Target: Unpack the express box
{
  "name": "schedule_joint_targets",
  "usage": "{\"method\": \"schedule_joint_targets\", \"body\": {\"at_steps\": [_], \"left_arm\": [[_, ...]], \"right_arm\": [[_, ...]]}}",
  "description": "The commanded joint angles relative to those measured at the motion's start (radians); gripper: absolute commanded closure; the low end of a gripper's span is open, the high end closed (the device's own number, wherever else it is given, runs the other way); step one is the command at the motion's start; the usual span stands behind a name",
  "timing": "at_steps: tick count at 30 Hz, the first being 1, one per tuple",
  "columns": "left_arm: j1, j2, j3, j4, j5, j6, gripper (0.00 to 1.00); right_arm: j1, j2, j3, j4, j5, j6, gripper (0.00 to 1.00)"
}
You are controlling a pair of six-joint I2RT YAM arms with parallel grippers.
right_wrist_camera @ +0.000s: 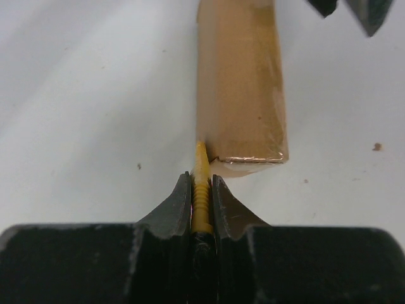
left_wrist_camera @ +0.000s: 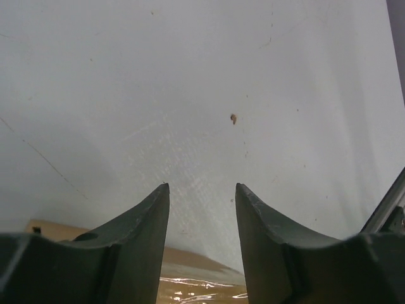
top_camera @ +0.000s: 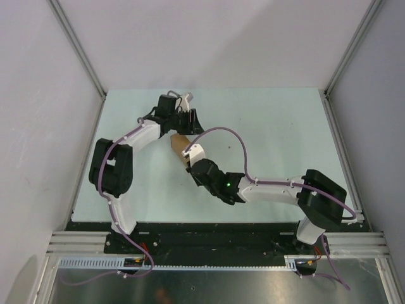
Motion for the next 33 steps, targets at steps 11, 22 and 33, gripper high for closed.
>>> {"method": "schedule_joint_targets", "body": {"at_steps": [11, 22, 33], "left_arm": [[-0.027, -0.031, -0.084, -0.017, 0.01, 0.082, 0.52], [-0.039, -0.04, -0.116, -0.021, 0.022, 0.077, 0.54], [-0.043, -0.114, -0.09, -0.027, 0.024, 0.117, 0.4]], "right_arm": [[-0.019, -0.074, -0.087, 0.013, 0.191, 0.088, 1.0], [-0.174, -0.161, -0.198, 0.085, 0.073, 0.255, 1.0], [-0.3, -0.183, -0.198, 0.114, -0.069, 0.29, 1.0]]}}
